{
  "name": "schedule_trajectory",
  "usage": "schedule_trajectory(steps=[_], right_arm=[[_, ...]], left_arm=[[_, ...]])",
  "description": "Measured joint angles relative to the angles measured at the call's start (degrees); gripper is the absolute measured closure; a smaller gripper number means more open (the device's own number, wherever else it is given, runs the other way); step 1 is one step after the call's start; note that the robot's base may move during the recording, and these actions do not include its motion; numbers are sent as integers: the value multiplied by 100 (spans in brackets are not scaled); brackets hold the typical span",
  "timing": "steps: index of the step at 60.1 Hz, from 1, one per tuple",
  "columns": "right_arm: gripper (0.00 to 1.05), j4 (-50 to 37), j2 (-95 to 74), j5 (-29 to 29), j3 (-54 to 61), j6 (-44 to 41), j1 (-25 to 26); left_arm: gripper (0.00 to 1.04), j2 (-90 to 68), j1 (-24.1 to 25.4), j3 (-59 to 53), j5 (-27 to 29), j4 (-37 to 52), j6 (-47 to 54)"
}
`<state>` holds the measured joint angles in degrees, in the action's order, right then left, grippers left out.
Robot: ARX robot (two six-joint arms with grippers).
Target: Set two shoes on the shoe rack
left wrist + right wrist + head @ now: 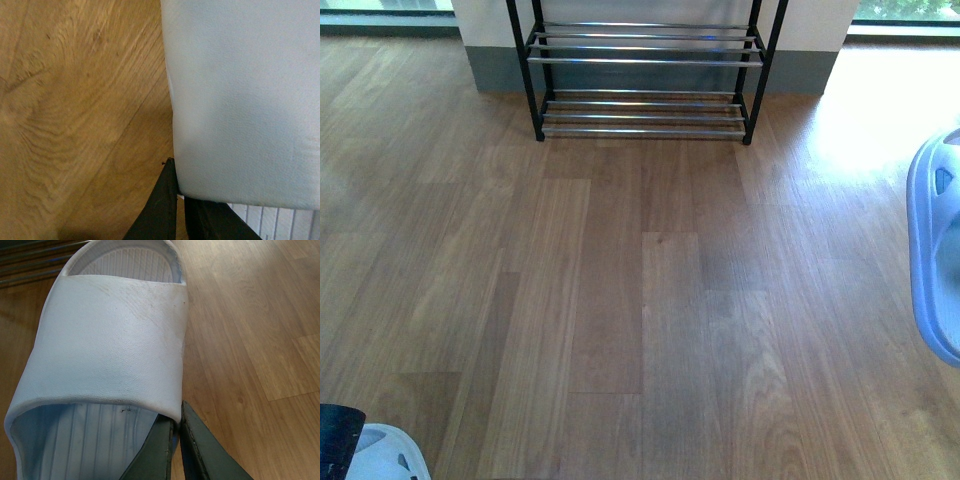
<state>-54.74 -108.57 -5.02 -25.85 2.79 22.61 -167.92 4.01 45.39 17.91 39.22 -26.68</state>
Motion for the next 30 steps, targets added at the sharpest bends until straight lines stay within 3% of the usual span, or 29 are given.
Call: schedule_trajectory(steps=[8, 11, 20, 30], right_arm=[[103, 0, 0, 0, 0, 0, 0], [103, 0, 0, 0, 0, -2, 2], [103, 0, 0, 0, 0, -2, 2], [103, 0, 0, 0, 0, -2, 2]], left_arm=[[103, 192, 26, -199, 140, 328, 590], [103, 369, 28, -378, 350, 643, 1176], [103, 1340, 212, -1062, 278, 1360, 2785], [103, 3045, 448, -2072, -352, 1320, 4131]])
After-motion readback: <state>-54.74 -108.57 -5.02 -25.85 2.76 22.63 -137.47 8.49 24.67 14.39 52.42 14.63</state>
